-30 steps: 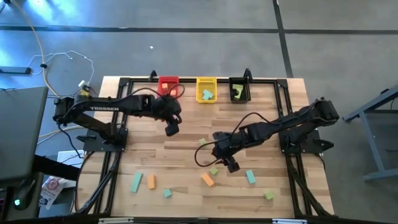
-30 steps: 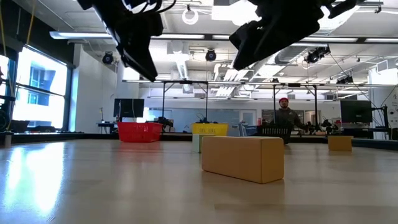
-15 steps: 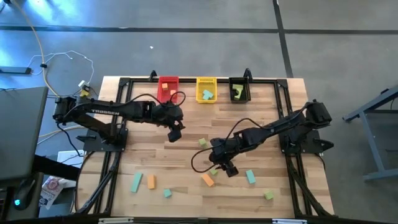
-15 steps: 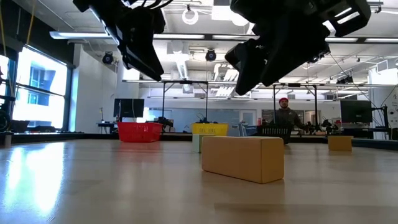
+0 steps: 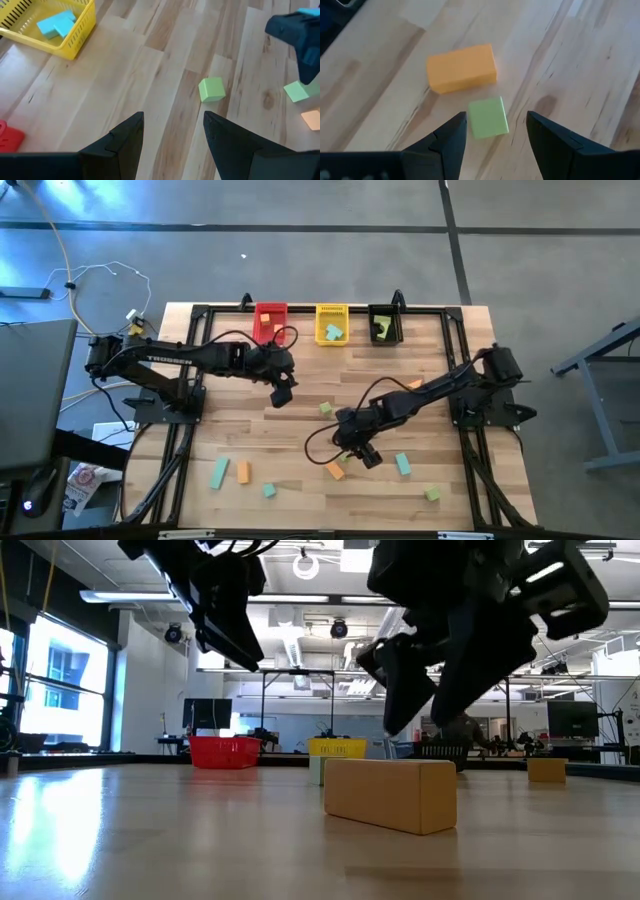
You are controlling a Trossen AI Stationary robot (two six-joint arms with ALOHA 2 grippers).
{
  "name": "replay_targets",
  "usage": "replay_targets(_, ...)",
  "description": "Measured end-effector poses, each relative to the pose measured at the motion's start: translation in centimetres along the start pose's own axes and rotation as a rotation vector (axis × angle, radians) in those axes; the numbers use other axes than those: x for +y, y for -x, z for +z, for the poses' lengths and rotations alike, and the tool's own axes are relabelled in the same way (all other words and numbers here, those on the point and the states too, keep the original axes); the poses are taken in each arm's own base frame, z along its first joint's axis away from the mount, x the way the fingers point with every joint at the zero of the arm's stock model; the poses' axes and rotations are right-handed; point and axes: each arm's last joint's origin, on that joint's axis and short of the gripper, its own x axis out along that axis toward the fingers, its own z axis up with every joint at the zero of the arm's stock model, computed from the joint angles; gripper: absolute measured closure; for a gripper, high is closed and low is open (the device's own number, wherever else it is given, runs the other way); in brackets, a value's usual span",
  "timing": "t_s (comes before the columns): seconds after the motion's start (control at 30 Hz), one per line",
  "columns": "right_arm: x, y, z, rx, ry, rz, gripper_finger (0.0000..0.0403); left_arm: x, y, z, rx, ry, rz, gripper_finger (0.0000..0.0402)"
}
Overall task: Sort & place blocks by color
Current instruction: Put the green block into the black bin
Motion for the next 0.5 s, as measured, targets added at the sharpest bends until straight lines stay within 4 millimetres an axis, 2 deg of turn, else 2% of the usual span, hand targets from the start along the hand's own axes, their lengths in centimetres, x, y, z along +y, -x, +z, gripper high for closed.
replay_targets(0.5,0.2,-3.4,-1.0,0.047,0.03,0.014,0.021,0.1,0.0,0.0,-0.006,0.002,0.026,0.021)
